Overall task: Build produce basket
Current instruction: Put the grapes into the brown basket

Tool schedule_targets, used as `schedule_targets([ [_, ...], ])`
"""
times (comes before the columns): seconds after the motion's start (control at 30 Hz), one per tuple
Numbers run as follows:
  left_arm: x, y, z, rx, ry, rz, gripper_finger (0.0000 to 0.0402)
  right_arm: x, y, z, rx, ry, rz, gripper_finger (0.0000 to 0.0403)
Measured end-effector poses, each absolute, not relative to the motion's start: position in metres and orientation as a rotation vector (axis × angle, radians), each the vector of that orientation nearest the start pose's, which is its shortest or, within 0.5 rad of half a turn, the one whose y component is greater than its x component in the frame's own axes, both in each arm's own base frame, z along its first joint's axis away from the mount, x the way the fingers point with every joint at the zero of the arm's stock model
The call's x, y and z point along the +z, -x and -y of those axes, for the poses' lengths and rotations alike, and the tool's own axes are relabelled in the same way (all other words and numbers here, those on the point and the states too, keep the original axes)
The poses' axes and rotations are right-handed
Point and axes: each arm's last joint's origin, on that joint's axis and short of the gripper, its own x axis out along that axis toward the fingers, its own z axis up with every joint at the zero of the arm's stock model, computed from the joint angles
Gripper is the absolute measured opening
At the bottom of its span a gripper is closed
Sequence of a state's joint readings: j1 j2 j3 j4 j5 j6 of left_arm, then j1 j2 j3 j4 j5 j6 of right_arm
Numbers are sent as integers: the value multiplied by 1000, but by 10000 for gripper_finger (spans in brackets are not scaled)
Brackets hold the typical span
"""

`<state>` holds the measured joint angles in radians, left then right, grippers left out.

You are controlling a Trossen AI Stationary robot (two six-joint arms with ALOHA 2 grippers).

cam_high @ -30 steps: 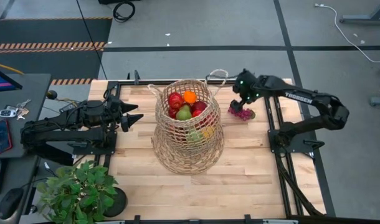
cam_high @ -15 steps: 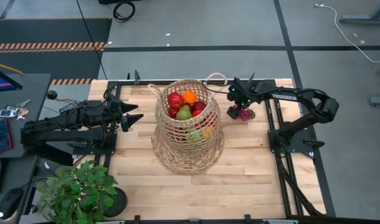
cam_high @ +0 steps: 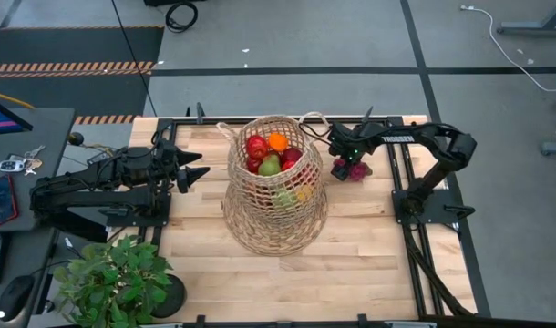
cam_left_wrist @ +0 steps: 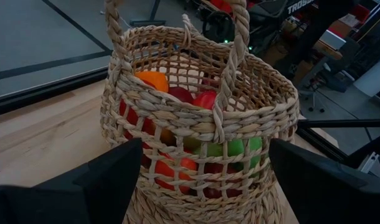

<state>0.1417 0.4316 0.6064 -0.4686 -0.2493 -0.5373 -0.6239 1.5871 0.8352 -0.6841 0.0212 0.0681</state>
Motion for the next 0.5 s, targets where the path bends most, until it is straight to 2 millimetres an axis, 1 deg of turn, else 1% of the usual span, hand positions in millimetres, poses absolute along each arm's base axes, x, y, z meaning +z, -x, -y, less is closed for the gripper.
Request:
schedule_targets([
  [0.17,288,-101,-22,458,511,-184,357,149,-209,151,-571,-469,-1366,346],
  [0.3,288,-101,-22,458,511,-183,357,149,-209,151,-556,-490,-1360,342],
  [0.4,288,-101,-22,458,511,-183,357,149,-208,150,-549,-505,-1370,317],
  [0.5,288,-101,-22,458,511,-184,357,148,-207,149,-552,-519,-1389,279],
])
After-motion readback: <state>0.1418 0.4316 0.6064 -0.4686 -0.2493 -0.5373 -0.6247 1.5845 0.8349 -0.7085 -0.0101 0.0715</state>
